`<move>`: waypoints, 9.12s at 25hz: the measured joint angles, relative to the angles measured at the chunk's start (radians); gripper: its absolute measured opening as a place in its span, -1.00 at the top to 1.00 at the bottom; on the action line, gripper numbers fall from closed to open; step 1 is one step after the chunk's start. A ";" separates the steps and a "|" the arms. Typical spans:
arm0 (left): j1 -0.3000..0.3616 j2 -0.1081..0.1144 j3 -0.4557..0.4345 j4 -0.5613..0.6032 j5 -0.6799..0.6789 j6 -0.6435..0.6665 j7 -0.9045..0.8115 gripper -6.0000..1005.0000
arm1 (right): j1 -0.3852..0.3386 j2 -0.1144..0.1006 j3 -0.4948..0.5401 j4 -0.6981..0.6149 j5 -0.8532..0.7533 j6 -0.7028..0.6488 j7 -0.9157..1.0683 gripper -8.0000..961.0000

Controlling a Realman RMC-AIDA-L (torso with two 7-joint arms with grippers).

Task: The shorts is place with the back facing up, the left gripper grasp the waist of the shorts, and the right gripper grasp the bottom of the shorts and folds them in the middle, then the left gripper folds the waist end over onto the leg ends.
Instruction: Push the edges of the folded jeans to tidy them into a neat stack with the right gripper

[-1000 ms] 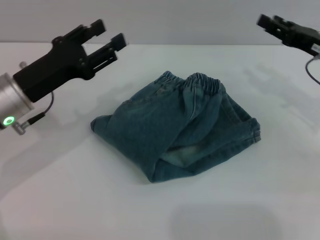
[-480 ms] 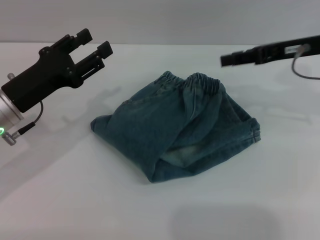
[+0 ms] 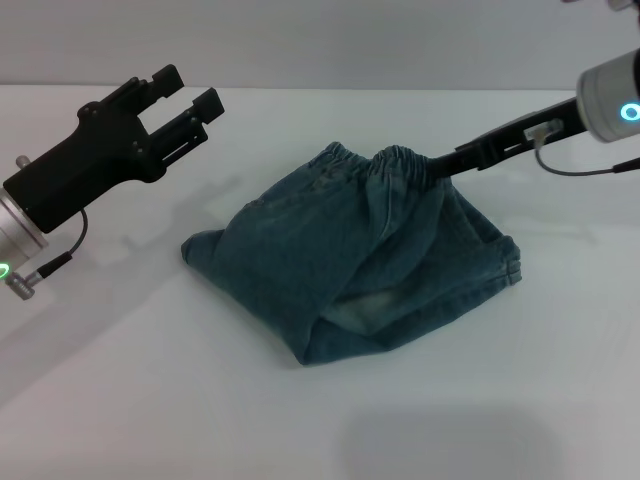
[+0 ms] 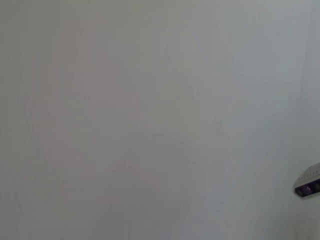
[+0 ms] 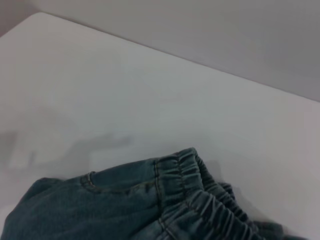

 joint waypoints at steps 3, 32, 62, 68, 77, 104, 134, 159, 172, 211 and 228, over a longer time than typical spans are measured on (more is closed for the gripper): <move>0.001 0.000 0.000 -0.003 -0.001 0.003 0.000 -0.37 | -0.003 0.021 -0.018 0.001 -0.001 0.041 -0.005 -0.14; -0.001 0.004 0.000 -0.027 -0.038 0.005 0.000 -0.37 | -0.058 0.044 -0.067 -0.007 -0.005 0.055 0.029 -0.14; 0.011 0.005 -0.002 -0.029 -0.038 0.012 0.000 -0.37 | -0.084 0.063 -0.078 0.014 0.071 0.101 0.018 -0.12; 0.021 0.006 -0.002 -0.029 -0.038 0.012 0.000 -0.37 | -0.097 0.063 -0.108 0.015 0.071 0.127 0.017 -0.10; 0.025 0.006 -0.002 -0.029 -0.039 0.012 -0.002 -0.37 | -0.103 0.065 -0.169 0.014 0.071 0.175 0.017 0.64; 0.015 0.009 -0.040 -0.029 -0.040 0.002 -0.001 -0.37 | -0.413 0.073 -0.325 -0.331 0.353 0.107 -0.094 0.90; 0.017 0.012 -0.064 -0.029 -0.034 -0.010 0.000 -0.37 | -0.459 0.062 -0.270 -0.231 0.259 0.047 -0.313 0.91; 0.040 0.012 -0.066 -0.029 -0.040 0.001 -0.009 -0.37 | -0.480 0.067 -0.216 -0.263 0.280 0.049 -0.339 0.03; 0.046 0.012 -0.079 -0.026 -0.040 0.001 -0.009 -0.37 | -0.552 0.062 0.016 -0.296 0.677 -0.039 -0.574 -0.12; 0.016 0.006 -0.153 -0.053 -0.040 -0.036 0.039 -0.37 | -0.022 0.065 -0.505 0.062 0.336 -0.335 -0.453 -0.12; 0.006 0.007 -0.166 -0.053 -0.043 -0.050 0.040 -0.37 | 0.016 0.078 -0.643 0.066 0.409 -0.103 -0.392 -0.12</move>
